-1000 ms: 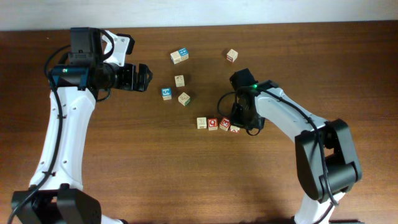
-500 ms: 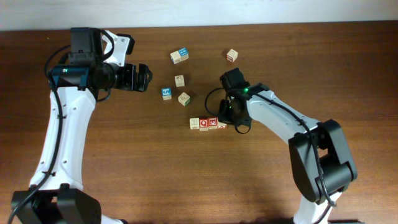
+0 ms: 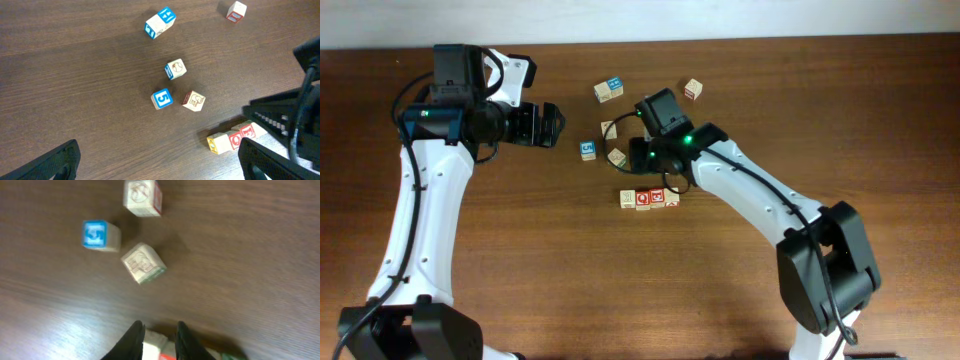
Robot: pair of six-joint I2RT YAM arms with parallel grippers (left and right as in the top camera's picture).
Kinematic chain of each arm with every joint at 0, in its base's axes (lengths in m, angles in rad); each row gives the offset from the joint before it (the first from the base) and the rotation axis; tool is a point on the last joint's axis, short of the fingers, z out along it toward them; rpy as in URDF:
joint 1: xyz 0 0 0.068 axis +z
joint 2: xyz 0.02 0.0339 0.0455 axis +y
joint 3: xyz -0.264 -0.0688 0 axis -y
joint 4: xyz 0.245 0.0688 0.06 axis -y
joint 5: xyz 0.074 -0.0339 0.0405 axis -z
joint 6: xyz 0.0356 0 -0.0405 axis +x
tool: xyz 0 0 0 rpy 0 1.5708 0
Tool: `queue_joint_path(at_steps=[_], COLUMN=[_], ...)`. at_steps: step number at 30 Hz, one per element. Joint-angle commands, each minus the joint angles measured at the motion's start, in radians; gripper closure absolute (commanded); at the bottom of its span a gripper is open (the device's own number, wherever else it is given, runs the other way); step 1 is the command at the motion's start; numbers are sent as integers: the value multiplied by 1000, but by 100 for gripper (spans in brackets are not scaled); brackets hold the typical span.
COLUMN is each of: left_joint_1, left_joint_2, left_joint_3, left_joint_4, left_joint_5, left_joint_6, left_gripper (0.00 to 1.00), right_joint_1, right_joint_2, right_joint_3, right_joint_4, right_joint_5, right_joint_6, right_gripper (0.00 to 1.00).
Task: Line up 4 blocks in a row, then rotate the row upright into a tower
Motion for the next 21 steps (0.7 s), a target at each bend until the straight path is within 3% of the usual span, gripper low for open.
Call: queue_joint_path(at_steps=[1,11,21], left_joint_1=[0,0,0], left_joint_2=[-4,-4,-4], left_joint_3=[14,14,14], left_joint_4=[-2,-2,-2], left_joint_5=[10,10,10], left_joint_6=[16,16,16], left_gripper=[1,1,1], right_joint_1=[37,95,102], right_joint_2=[56,154,161], right_joint_3=[13,11,11], right_joint_4=[45,46,-14], right_joint_5=[-3,2,-28], right_joint_6=[56,90,113], right_gripper=[78,96,96])
